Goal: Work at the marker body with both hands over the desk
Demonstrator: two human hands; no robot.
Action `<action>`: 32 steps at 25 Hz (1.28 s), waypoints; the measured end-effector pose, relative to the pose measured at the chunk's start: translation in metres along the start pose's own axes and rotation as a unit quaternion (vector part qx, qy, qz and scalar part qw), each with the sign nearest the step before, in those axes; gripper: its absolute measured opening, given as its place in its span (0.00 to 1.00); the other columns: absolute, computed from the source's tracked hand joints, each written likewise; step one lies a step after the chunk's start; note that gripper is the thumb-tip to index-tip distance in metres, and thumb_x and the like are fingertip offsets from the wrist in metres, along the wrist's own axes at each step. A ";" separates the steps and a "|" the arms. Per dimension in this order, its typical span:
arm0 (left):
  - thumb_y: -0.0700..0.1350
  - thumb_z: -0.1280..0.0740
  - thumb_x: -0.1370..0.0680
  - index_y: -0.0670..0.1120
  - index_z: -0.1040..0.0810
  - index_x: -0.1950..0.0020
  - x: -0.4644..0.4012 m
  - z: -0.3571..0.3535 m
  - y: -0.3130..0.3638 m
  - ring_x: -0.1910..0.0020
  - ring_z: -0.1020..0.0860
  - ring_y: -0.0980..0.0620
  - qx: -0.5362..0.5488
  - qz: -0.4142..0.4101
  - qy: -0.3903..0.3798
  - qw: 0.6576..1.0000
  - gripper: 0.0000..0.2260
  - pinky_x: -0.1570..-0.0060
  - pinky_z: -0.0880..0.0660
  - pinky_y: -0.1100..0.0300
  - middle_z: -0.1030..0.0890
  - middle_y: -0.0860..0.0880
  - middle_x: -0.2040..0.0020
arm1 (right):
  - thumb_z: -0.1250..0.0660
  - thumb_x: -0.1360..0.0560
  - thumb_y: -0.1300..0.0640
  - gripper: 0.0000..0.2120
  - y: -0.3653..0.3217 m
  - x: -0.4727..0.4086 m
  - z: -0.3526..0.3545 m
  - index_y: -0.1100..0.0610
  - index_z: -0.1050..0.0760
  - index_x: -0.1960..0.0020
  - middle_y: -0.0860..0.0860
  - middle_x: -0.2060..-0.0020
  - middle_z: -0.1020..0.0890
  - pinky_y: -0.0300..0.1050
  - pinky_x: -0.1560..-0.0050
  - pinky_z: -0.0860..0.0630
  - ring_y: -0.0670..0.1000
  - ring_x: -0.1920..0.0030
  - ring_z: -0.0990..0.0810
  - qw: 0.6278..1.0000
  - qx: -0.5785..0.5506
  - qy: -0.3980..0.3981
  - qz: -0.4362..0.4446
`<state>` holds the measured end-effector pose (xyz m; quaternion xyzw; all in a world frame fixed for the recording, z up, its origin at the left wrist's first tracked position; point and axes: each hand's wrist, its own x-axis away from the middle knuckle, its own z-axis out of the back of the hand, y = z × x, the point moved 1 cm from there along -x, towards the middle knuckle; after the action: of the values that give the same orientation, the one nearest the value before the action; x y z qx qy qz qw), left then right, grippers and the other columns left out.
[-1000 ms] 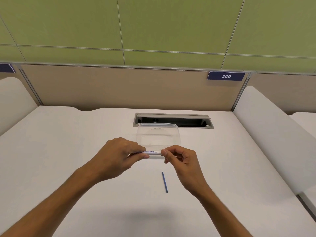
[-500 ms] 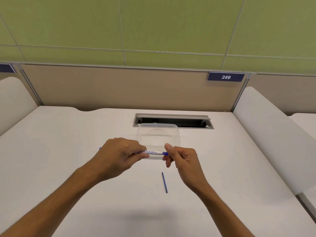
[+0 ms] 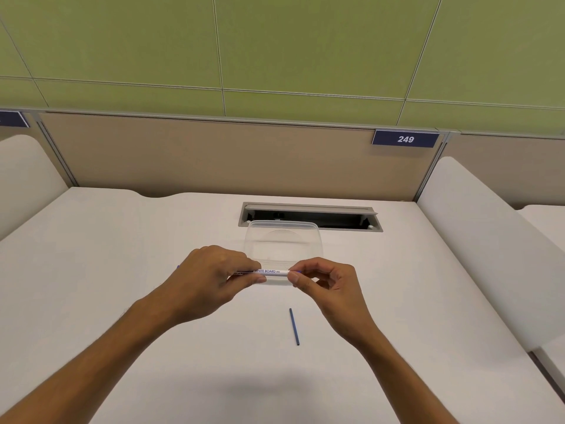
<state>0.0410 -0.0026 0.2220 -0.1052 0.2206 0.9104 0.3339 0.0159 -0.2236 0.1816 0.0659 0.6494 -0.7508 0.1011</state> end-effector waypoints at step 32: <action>0.55 0.38 0.23 0.53 0.18 0.53 0.001 -0.003 0.000 0.72 0.33 0.56 0.021 0.013 0.008 1.000 0.11 0.72 0.35 0.57 0.28 0.58 0.71 | 0.32 0.22 0.51 0.11 0.002 -0.003 -0.009 0.52 0.19 0.61 0.50 0.68 0.17 0.36 0.63 0.30 0.41 0.67 0.25 0.999 0.027 -0.001 -0.019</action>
<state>0.0401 -0.0035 0.2188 -0.1021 0.2436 0.9090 0.3224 0.0189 -0.2147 0.1793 0.0551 0.6298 -0.7701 0.0855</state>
